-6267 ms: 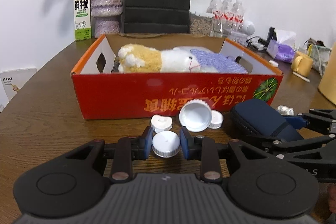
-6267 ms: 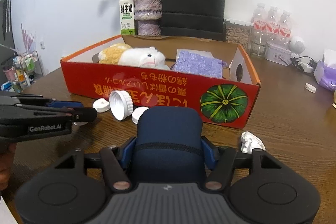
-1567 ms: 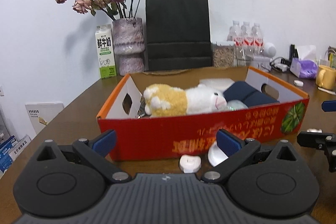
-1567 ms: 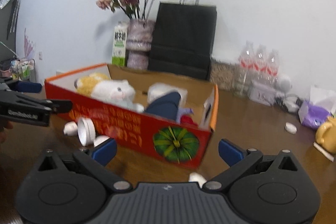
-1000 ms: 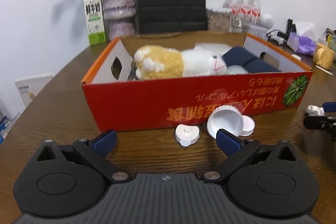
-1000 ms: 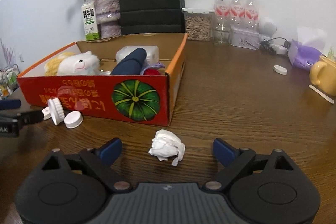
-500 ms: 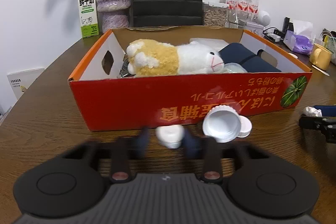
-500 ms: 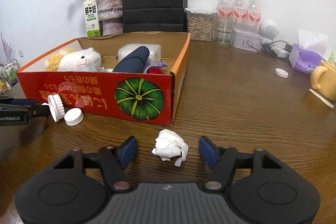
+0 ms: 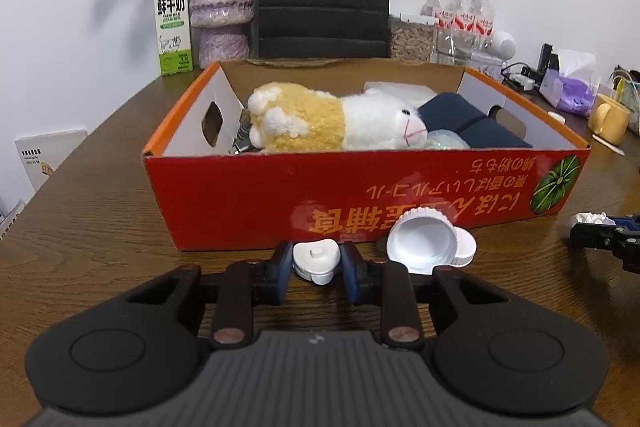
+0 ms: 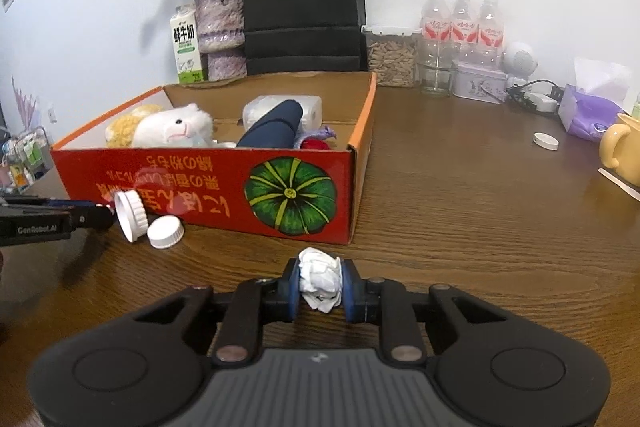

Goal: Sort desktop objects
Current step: 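Carry the tissue and heart-shaped cap into the box and open both grippers, then move both grippers back toward the last two white caps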

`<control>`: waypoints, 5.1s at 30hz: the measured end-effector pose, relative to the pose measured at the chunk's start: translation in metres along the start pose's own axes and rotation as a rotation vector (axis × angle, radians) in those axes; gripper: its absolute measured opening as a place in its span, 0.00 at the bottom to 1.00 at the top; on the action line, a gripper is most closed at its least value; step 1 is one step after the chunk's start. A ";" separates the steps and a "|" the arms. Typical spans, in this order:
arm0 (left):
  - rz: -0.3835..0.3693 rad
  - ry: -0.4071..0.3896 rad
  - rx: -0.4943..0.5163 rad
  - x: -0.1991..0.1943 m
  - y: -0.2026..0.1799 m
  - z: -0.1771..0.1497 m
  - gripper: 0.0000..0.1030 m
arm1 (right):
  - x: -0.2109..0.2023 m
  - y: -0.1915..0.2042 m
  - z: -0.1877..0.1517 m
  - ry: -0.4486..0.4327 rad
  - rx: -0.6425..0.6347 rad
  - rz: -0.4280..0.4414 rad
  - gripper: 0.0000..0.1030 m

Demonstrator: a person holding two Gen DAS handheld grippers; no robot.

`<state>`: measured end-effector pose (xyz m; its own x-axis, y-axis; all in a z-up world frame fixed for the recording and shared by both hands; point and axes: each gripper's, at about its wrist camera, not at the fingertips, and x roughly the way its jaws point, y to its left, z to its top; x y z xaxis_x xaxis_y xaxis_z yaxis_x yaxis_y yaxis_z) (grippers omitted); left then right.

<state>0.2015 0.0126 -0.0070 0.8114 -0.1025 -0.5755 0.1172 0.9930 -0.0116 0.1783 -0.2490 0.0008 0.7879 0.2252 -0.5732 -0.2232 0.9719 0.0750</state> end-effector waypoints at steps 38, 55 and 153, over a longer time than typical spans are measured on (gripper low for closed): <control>0.028 -0.249 -0.010 0.057 0.006 0.118 0.26 | 0.074 0.037 0.143 -0.258 0.014 -0.002 0.19; 0.068 -0.231 0.018 0.066 0.003 0.106 0.74 | 0.092 0.037 0.120 -0.189 -0.003 0.019 0.55; 0.037 -0.097 -0.076 -0.021 0.042 -0.007 1.00 | 0.048 0.109 0.027 0.070 -0.108 0.027 0.60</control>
<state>0.1856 0.0565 -0.0008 0.8662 -0.0669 -0.4952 0.0449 0.9974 -0.0562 0.2074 -0.1307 0.0029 0.7398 0.2419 -0.6278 -0.3069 0.9517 0.0050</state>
